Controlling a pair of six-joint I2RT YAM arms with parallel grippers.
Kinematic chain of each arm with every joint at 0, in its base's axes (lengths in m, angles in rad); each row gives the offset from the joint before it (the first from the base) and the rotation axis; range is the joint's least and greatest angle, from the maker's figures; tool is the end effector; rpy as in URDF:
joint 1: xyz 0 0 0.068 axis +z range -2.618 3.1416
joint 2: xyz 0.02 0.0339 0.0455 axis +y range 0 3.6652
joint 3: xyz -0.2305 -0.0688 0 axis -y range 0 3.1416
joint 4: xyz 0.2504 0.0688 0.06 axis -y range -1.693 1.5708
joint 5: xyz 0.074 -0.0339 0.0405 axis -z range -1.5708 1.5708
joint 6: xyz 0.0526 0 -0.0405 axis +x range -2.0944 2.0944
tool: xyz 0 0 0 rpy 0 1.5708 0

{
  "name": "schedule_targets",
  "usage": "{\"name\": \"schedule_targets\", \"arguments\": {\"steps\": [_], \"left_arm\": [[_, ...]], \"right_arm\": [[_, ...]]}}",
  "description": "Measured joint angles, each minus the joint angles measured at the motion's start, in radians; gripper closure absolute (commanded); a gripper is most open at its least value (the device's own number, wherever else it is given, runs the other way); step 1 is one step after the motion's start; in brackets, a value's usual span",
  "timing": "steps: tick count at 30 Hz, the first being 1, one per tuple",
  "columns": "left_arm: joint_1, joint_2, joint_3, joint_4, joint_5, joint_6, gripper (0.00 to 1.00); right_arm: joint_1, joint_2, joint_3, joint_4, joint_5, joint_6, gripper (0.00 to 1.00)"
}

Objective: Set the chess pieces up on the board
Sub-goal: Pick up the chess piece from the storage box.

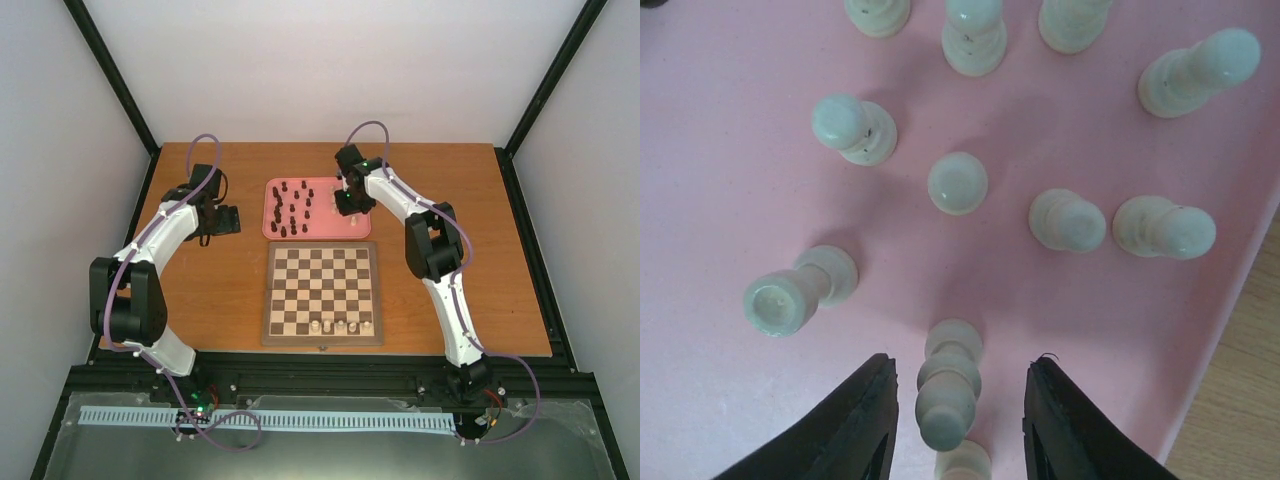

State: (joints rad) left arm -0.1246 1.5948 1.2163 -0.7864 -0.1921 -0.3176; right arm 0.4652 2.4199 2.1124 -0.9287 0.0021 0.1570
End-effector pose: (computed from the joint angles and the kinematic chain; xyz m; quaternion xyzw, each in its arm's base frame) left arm 0.3287 -0.0310 0.1917 -0.1132 0.9686 0.0476 0.2163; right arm 0.4392 0.2204 0.1276 -0.1512 0.9744 0.0500 0.1588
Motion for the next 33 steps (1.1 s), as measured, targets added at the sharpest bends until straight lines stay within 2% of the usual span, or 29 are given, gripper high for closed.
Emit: {"name": "schedule_targets", "arguments": {"steps": [10,23,33], "left_arm": [[0.000,0.000,0.000,0.000,0.000,0.000,0.00],[0.000,0.000,0.000,0.000,0.001,0.000,0.00],[0.000,0.000,0.000,0.000,0.001,0.000,0.00]], "right_arm": [[0.000,0.005,0.031,-0.003,-0.009,0.000,0.68],[0.000,0.048,0.090,-0.026,-0.016,0.000,0.86],[0.002,0.047,0.099,-0.035,0.014,-0.011,0.88]]}}
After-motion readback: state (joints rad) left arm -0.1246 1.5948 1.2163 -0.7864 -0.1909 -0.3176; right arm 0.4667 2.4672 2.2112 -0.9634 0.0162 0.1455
